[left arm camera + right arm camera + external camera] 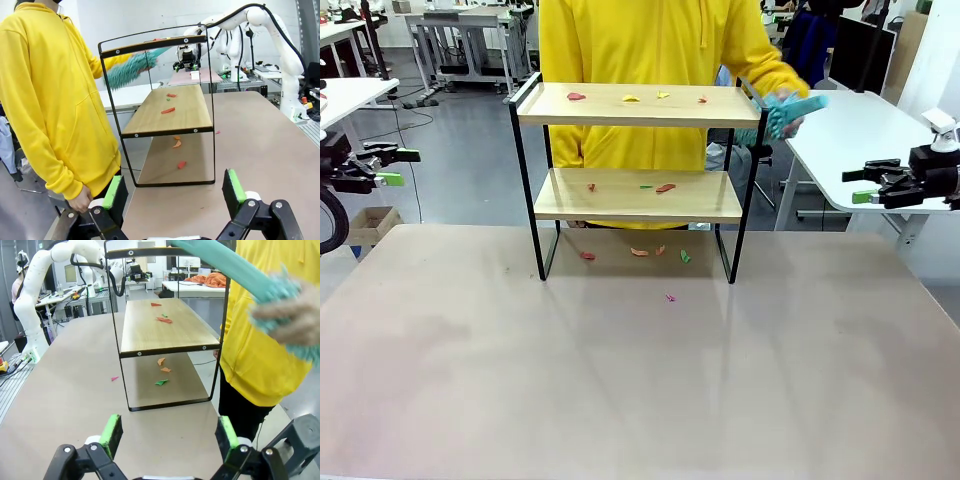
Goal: Clean the shelf.
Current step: Pick up the Duster handed by the human.
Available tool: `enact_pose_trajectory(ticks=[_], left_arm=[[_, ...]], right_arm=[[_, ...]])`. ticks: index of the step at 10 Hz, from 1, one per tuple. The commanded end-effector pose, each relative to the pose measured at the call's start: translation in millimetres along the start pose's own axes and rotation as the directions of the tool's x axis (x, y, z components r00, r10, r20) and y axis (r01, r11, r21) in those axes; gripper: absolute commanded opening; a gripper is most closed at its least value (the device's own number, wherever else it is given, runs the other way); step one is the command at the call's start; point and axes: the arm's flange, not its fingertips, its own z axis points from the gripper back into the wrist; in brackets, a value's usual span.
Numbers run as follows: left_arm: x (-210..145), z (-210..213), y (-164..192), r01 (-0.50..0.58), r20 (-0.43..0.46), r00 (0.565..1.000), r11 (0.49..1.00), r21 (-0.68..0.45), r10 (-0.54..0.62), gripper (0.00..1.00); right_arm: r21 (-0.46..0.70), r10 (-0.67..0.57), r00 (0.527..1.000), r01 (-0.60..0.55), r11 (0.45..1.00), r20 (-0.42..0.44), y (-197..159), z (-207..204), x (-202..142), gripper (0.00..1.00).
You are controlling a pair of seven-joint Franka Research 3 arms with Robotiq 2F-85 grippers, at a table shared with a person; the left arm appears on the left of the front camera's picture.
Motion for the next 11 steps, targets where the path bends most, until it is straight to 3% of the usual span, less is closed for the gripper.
enact_pose_trajectory(ticks=[1,11], left_arm=[[1.9,0.4,0.6,0.004,-0.003,1.000,1.000,-0.003,-0.004,1.00],[1.9,0.4,0.6,0.004,-0.003,1.000,1.000,-0.003,-0.004,1.00]], right_arm=[[-0.001,0.002,1.000,-0.002,1.000,-0.003,-0.1,0.6,0.9,1.00],[-0.001,0.002,1.000,-0.002,1.000,-0.003,-0.1,0.6,0.9,1.00]])
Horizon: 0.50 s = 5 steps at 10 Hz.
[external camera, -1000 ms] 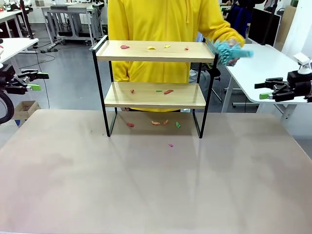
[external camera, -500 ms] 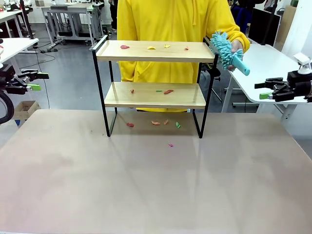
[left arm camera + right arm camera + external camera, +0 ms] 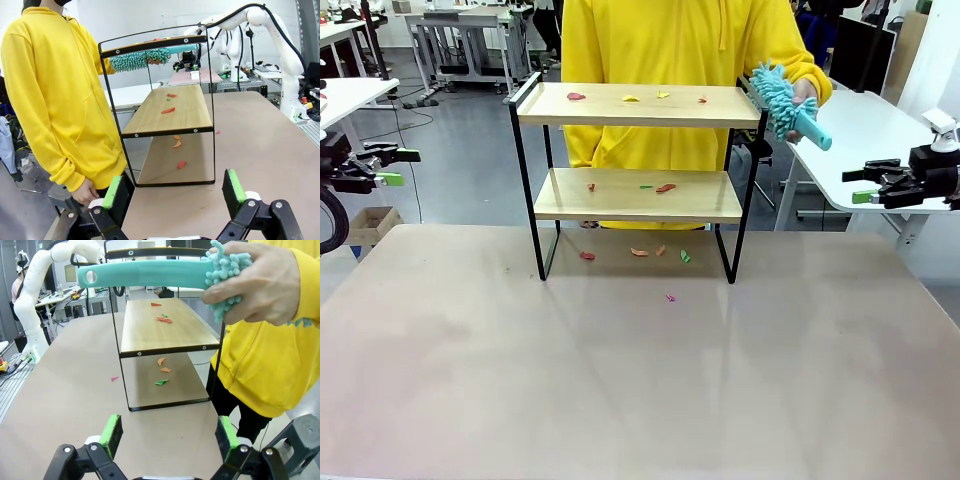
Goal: Clean the shelf.
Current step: Pick up the Duster handed by the human.
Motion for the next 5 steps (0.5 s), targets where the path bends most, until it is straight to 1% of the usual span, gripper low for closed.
enact_pose_trajectory(ticks=[1,5], left_arm=[[1.9,0.4,0.6,0.004,-0.003,1.000,1.000,-0.003,-0.004,1.00],[1.9,0.4,0.6,0.004,-0.003,1.000,1.000,-0.003,-0.004,1.00]], right_arm=[[-0.001,0.003,1.000,-0.003,1.000,-0.003,-0.1,0.6,0.9,1.00],[-0.001,0.003,1.000,-0.003,1.000,-0.003,-0.1,0.6,0.9,1.00]])
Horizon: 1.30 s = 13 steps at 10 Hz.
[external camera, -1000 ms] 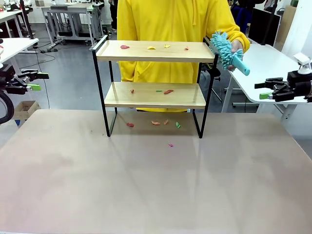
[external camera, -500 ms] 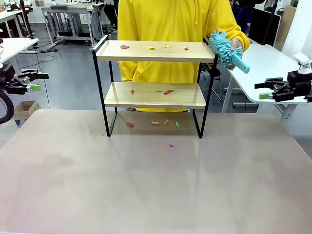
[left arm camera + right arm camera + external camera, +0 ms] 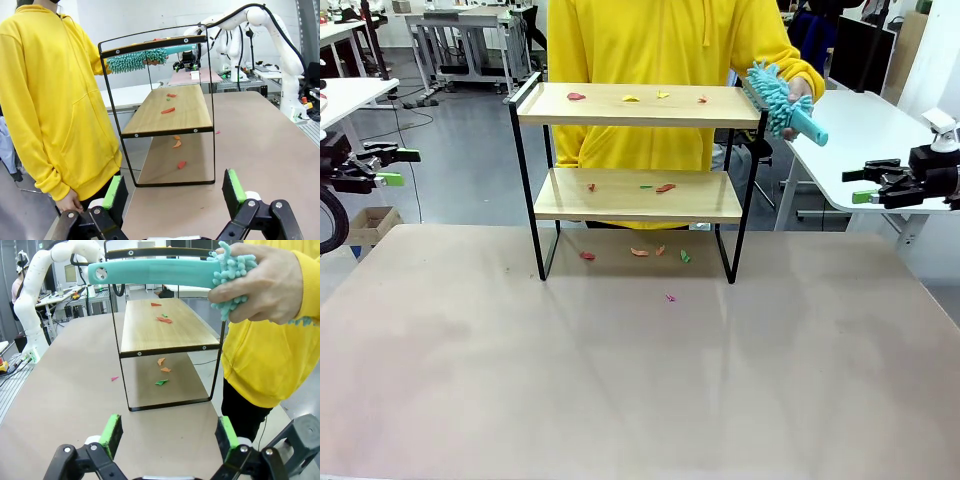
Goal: Clean the shelf.
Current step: Pick up the Duster handed by the human.
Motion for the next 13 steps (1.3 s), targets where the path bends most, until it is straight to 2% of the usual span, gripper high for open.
enact_pose_trajectory(ticks=[1,4,6,8,9,10,11,12,13], left_arm=[[1.9,0.4,0.6,0.004,-0.003,1.000,1.000,-0.003,-0.004,1.00],[1.9,0.4,0.6,0.004,-0.003,1.000,1.000,-0.003,-0.004,1.00],[1.9,0.4,0.6,0.004,-0.003,1.000,1.000,-0.003,-0.004,1.00],[1.9,0.4,0.6,0.004,-0.003,1.000,1.000,-0.003,-0.004,1.00],[1.9,0.4,0.6,0.004,-0.003,1.000,1.000,-0.003,-0.004,1.00],[1.9,0.4,0.6,0.004,-0.003,1.000,1.000,-0.003,-0.004,1.00],[1.9,0.4,0.6,0.004,-0.003,1.000,1.000,-0.003,-0.004,1.00],[1.9,0.4,0.6,0.004,-0.003,1.000,1.000,-0.003,-0.004,1.00],[1.9,0.4,0.6,0.004,-0.003,1.000,1.000,-0.003,-0.004,1.00]], right_arm=[[0.000,0.000,1.000,0.000,1.000,0.000,0.0,0.0,0.0,1.00],[-0.126,-0.108,0.978,0.086,0.988,-0.180,-4.0,28.6,65.6,1.00],[-0.233,-0.208,0.937,0.144,0.962,-0.280,3.5,44.7,125.7,1.00],[-0.356,-0.349,0.879,0.228,0.906,-0.324,18.8,46.1,182.6,1.00],[-0.432,-0.406,0.859,0.253,0.866,-0.312,24.9,39.5,212.2,1.00],[-0.551,-0.543,0.787,0.324,0.769,-0.294,33.4,29.7,242.3,1.00],[-0.618,-0.584,0.752,0.310,0.723,-0.306,38.7,19.9,263.2,1.00],[-0.643,-0.618,0.711,0.306,0.702,-0.336,40.7,8.4,274.3,1.00],[-0.634,-0.625,0.689,0.307,0.710,-0.366,41.8,-1.5,274.6,1.00]])
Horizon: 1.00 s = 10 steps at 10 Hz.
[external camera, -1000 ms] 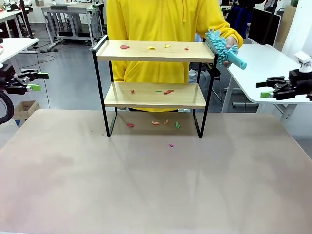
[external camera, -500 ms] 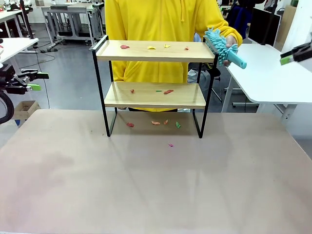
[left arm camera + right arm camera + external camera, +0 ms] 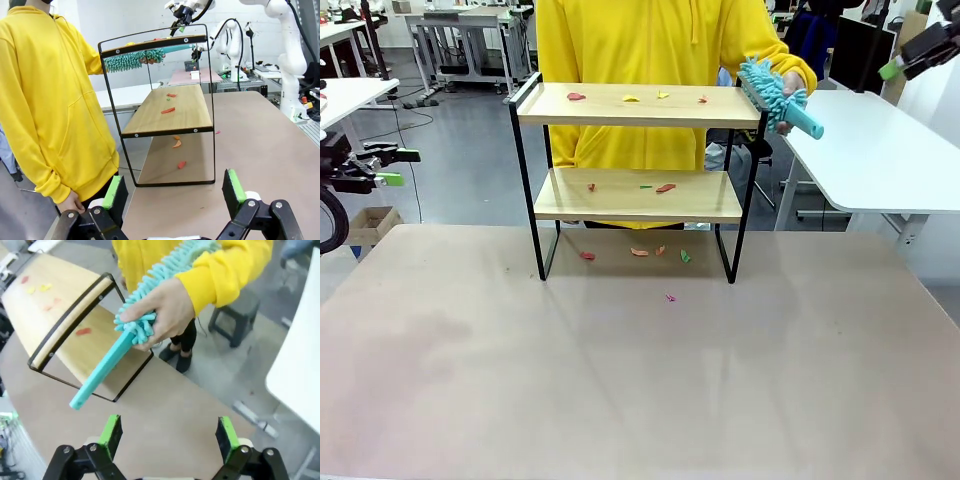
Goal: Clean the shelf.
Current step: Pick up the Duster handed by the human.
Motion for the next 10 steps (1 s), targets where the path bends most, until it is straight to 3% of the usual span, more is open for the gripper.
enact_pose_trajectory(ticks=[1,2,7,10], left_arm=[[2.0,0.0,0.4,0.004,-0.002,1.000,1.000,-0.003,-0.004,1.00],[2.0,0.0,0.4,0.004,-0.002,1.000,1.000,-0.003,-0.004,1.00],[2.0,0.0,0.4,0.004,-0.002,1.000,1.000,-0.003,-0.004,1.00],[2.0,0.0,0.4,0.004,-0.002,1.000,1.000,-0.003,-0.004,1.00]], right_arm=[[0.095,0.044,0.999,-0.045,0.994,0.019,-4.1,-18.9,-0.2,1.00],[0.000,0.000,1.000,0.000,1.000,0.000,0.0,0.0,0.0,1.00],[0.006,-0.009,1.000,0.009,1.000,-0.010,-1.6,-2.4,-1.5,1.00],[-0.095,-0.116,0.991,0.110,0.989,-0.069,75.7,-1.8,50.7,1.00]])
